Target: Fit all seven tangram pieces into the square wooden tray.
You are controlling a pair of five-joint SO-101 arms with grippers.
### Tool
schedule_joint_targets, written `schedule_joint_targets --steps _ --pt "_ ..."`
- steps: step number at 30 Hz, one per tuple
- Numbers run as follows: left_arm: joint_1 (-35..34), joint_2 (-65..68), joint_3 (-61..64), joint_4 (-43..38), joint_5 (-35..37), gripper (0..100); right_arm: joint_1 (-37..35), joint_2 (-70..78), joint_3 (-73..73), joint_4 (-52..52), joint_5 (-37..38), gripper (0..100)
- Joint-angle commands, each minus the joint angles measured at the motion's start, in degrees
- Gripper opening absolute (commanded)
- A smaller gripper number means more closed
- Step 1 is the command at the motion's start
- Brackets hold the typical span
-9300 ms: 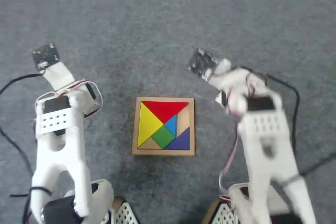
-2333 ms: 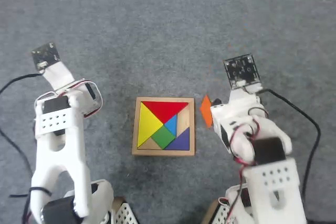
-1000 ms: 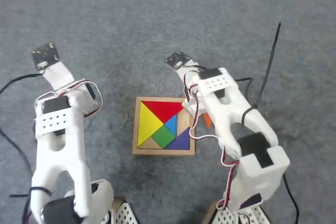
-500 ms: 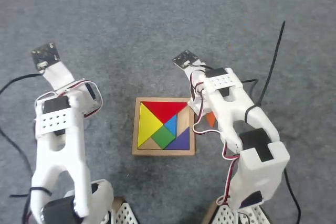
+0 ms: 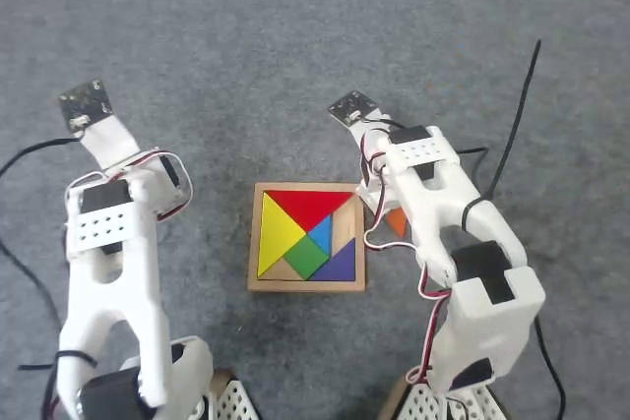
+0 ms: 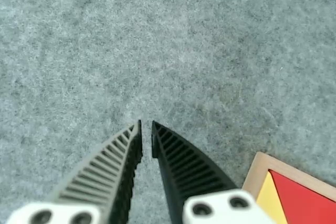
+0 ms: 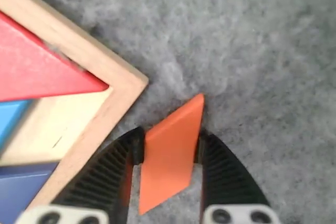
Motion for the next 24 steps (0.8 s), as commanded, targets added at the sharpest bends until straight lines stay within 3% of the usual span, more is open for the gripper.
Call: schedule_joint_targets --steps 1,4,19,24 --pt "0.09 -1.76 -0.31 -1.05 -0.70 3 1.10 -0.92 -1.67 1.19 0.53 6.1" --pt "0.09 -1.76 -0.31 -1.05 -0.70 3 3.03 -1.10 -1.85 1.27 -0.09 6.1" --pt "0.09 -1.85 -0.31 -1.05 -0.70 3 5.14 -14.37 -2.81 12.88 -24.44 6.0" --pt "0.09 -1.76 -0.31 -1.05 -0.70 3 5.14 -15.16 -2.81 13.41 -26.90 0.7"
